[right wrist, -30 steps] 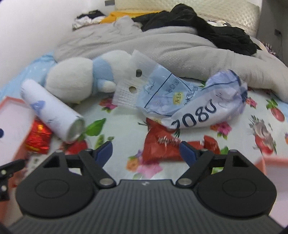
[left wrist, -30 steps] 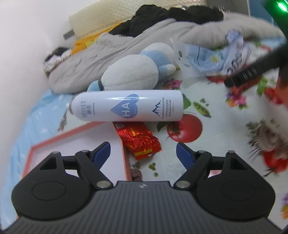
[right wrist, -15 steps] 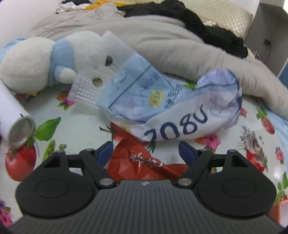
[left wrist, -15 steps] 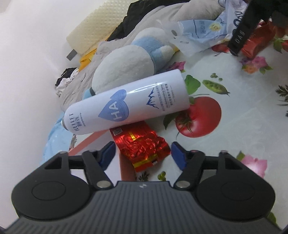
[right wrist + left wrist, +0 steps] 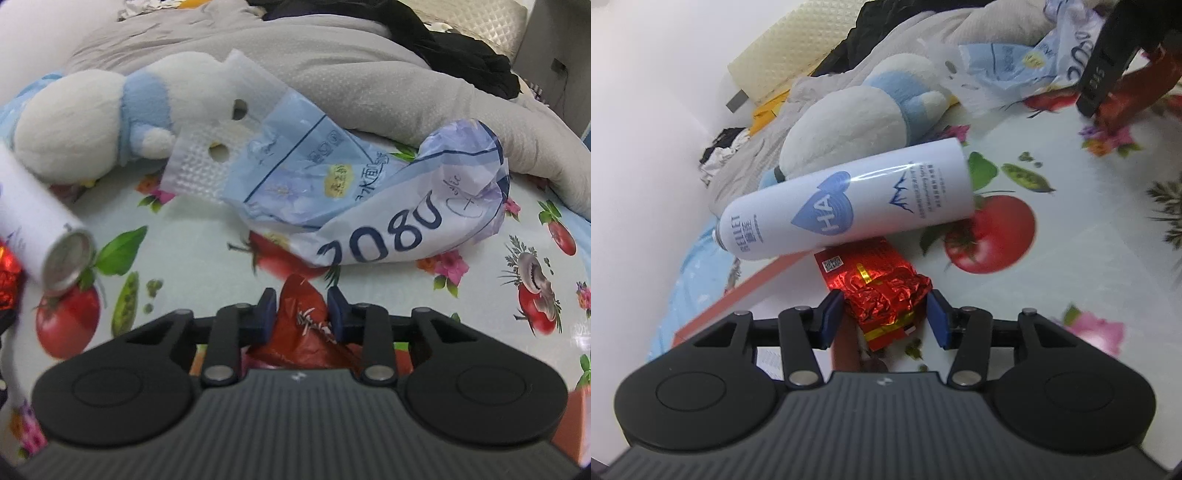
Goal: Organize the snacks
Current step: 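Grasp the red foil packet with the left gripper while the right grasps the dark red packet, then lift the red foil packet with the left gripper while the right lifts the dark red packet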
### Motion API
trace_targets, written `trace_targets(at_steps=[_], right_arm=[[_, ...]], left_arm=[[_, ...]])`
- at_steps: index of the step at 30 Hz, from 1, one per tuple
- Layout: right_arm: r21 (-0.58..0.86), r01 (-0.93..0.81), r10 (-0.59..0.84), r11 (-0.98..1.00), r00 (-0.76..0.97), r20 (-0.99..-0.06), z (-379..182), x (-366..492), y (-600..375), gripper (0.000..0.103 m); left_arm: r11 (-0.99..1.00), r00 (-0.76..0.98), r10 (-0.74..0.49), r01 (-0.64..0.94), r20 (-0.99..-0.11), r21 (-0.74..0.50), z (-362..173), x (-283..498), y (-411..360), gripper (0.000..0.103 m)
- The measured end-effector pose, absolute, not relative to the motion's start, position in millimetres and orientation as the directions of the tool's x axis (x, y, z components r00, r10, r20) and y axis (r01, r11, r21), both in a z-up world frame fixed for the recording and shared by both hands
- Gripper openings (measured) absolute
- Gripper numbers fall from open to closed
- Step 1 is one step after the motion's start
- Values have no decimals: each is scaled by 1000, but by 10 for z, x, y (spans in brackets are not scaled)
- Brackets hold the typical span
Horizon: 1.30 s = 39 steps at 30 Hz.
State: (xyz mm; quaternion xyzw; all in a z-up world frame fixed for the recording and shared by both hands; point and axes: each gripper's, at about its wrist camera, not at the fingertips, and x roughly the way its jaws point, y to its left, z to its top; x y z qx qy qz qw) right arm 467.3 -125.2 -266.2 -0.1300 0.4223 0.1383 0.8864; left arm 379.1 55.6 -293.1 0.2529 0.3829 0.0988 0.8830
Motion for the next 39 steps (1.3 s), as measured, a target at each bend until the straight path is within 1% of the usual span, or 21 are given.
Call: trace_targets(at_steps=[5, 7, 10, 14, 20, 22, 25, 31, 36, 39], right_arm=[[-128, -388, 157, 913, 621, -768, -2542, 4381, -1222, 29], [-109, -399, 177, 911, 615, -769, -2483, 4242, -1231, 29], [-86, -413, 207, 907, 613, -763, -2372, 4009, -1245, 28], [-51, -430, 246, 901, 606, -756, -2278, 3657, -1283, 28], [-33, -458, 291, 888, 617, -731, -2207, 3105, -1325, 28], [-41, -469, 301, 882, 629, -717, -2180, 2901, -1326, 28], [-17, -472, 324, 881, 631, -705, -2135, 2681, -1351, 28], [-5, -455, 331, 891, 655, -679, -2034, 2293, -1405, 28], [75, -412, 355, 908, 664, -658, -1889, 2017, -1530, 28], [86, -393, 356, 915, 690, -630, -1775, 1848, -1576, 28]], left_arm=[[893, 691, 320, 9, -648, 450, -2826, 3565, 520, 55], [909, 691, 292, 15, -661, 417, -2776, 3463, 489, 55], [947, 674, 228, 13, -703, 320, -2683, 3320, 484, 55], [969, 679, 201, -30, -706, 246, -2572, 3107, 478, 55], [991, 680, 134, -92, -721, 97, -2459, 2800, 592, 55], [992, 681, 125, -104, -721, 73, -2437, 2702, 589, 55], [992, 684, 107, -121, -721, 32, -2387, 2551, 580, 55], [990, 698, 66, -134, -713, -39, -2207, 2287, 512, 55], [988, 726, 58, -142, -686, -66, -1948, 2052, 475, 55], [989, 739, 53, -130, -672, -65, -1774, 1909, 440, 54]])
